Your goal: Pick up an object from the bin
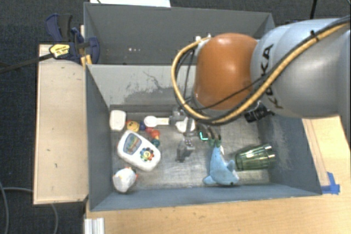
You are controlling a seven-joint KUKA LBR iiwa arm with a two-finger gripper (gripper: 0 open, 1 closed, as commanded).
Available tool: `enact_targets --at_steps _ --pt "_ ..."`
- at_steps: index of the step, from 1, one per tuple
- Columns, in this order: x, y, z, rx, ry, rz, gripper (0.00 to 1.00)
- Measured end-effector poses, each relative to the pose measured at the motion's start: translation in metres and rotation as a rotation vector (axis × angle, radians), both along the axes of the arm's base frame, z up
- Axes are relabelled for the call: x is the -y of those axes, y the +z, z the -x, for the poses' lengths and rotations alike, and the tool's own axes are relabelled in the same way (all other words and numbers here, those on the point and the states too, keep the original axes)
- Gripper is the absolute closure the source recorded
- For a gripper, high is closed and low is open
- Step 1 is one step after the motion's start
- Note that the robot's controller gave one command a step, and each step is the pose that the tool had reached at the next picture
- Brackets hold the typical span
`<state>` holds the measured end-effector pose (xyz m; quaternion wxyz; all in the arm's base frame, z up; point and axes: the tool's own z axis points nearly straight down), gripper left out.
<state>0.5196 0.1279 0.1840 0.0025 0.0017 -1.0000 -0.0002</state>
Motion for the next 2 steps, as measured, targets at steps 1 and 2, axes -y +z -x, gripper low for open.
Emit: enact_targets --at_steps 1,2 --pt "0.001 0.004 -0.002 0.008 -0.004 -0.001 0.00" --pt "0.011 -0.061 -0.045 0.014 -0.065 -0.002 0.00"
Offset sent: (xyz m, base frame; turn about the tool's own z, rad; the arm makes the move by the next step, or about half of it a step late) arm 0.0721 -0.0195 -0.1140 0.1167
